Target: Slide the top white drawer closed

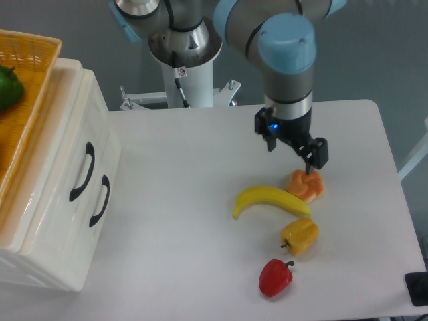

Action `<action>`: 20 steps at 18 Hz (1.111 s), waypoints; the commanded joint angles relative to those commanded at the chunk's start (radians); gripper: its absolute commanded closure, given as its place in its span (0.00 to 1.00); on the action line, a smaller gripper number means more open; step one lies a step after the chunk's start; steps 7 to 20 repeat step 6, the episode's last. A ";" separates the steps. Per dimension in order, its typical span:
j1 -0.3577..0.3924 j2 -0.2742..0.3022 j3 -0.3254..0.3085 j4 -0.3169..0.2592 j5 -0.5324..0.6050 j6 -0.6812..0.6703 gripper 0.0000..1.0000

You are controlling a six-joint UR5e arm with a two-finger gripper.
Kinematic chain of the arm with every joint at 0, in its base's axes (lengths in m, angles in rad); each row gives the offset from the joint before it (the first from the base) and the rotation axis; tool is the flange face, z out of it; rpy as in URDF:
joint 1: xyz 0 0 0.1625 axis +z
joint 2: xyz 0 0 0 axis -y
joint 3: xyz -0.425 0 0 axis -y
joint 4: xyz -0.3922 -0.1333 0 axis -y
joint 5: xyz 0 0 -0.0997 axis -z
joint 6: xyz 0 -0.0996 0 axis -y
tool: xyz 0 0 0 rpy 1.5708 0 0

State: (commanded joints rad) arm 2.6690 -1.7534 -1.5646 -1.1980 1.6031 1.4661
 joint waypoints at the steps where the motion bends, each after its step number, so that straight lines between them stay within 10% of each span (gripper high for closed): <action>1: 0.011 0.006 0.000 -0.011 -0.018 0.029 0.00; 20: 0.042 0.017 -0.003 -0.038 -0.029 0.088 0.00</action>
